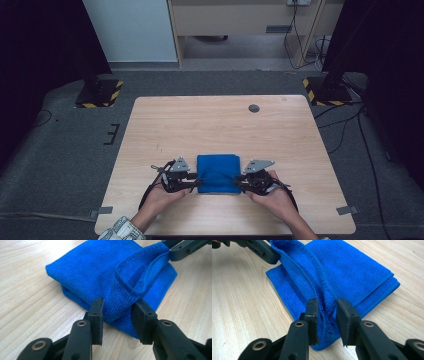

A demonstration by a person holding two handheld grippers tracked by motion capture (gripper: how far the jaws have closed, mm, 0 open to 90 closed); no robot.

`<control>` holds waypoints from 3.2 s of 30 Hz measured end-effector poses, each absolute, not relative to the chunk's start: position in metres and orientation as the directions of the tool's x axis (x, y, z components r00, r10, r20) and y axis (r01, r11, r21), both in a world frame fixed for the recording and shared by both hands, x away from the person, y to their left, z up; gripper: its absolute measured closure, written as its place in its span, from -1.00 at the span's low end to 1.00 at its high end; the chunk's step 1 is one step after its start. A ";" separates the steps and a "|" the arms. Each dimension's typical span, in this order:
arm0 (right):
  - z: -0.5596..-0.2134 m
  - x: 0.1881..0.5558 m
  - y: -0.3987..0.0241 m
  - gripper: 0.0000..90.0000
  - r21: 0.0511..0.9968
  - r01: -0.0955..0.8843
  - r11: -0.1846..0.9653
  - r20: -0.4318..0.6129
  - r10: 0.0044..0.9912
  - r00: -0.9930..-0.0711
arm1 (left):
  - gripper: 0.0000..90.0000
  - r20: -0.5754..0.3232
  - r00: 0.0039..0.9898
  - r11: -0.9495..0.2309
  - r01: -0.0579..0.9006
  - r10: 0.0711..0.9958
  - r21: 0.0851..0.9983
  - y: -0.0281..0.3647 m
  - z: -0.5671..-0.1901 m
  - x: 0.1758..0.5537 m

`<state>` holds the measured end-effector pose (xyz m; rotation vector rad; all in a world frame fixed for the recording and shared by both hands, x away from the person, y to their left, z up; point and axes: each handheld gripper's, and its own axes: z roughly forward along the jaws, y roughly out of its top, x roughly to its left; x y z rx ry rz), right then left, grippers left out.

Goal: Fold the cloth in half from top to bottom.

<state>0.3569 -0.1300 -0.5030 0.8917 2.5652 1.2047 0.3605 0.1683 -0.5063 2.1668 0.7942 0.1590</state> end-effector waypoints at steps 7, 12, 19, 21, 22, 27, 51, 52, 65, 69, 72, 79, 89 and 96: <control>-0.500 0.352 -0.128 0.44 0.751 0.440 0.493 0.103 0.571 -0.815 | 0.36 -0.153 0.796 -0.470 0.487 0.585 0.736 0.171 -0.504 0.356; -0.493 0.352 -0.128 0.39 0.764 0.432 0.479 0.105 0.569 -0.816 | 0.38 -0.159 0.801 -0.470 0.486 0.578 0.737 0.171 -0.503 0.354; -0.483 0.361 -0.133 0.35 0.807 0.428 0.406 0.105 0.615 -0.782 | 0.41 -0.161 0.804 -0.478 0.487 0.572 0.731 0.171 -0.504 0.353; -0.483 0.367 -0.134 0.32 0.811 0.433 0.394 0.102 0.633 -0.767 | 0.41 -0.162 0.806 -0.481 0.487 0.570 0.729 0.170 -0.504 0.353; -0.484 0.369 -0.134 0.31 0.810 0.438 0.389 0.107 0.637 -0.763 | 0.41 -0.162 0.806 -0.482 0.487 0.569 0.728 0.170 -0.505 0.353; -0.495 0.379 -0.129 0.30 0.777 0.474 0.413 0.110 0.654 -0.749 | 0.41 -0.164 0.804 -0.479 0.489 0.572 0.729 0.171 -0.504 0.353; -0.512 0.361 -0.119 0.23 0.700 0.456 0.549 0.050 0.599 -0.799 | 0.31 -0.111 0.779 -0.451 0.466 0.617 0.761 0.169 -0.506 0.356; -0.512 0.361 -0.119 0.22 0.699 0.455 0.552 0.047 0.599 -0.799 | 0.31 -0.100 0.785 -0.474 0.465 0.612 0.748 0.167 -0.509 0.356; -0.506 0.365 -0.118 -0.37 0.741 0.423 0.522 0.015 0.617 -0.787 | -0.28 -0.004 0.765 -0.499 0.424 0.644 0.756 0.166 -0.508 0.358; -0.503 0.366 -0.115 -0.63 0.756 0.406 0.512 -0.009 0.630 -0.777 | -0.45 0.007 0.741 -0.483 0.430 0.672 0.763 0.170 -0.506 0.362; -0.499 0.368 -0.115 -0.75 0.778 0.395 0.488 -0.014 0.642 -0.766 | -0.56 -0.003 0.721 -0.459 0.445 0.693 0.769 0.174 -0.505 0.366; -0.490 0.377 -0.122 -0.81 0.802 0.403 0.441 0.003 0.672 -0.741 | -0.70 -0.009 0.681 -0.415 0.457 0.732 0.787 0.190 -0.501 0.371; -0.486 0.389 -0.146 -0.81 0.817 0.429 0.385 0.034 0.711 -0.702 | -0.75 -0.026 0.615 -0.363 0.500 0.788 0.786 0.214 -0.503 0.381; -0.486 0.396 -0.164 -0.80 0.812 0.454 0.366 0.028 0.753 -0.658 | -0.78 -0.013 0.593 -0.361 0.507 0.805 0.783 0.229 -0.503 0.385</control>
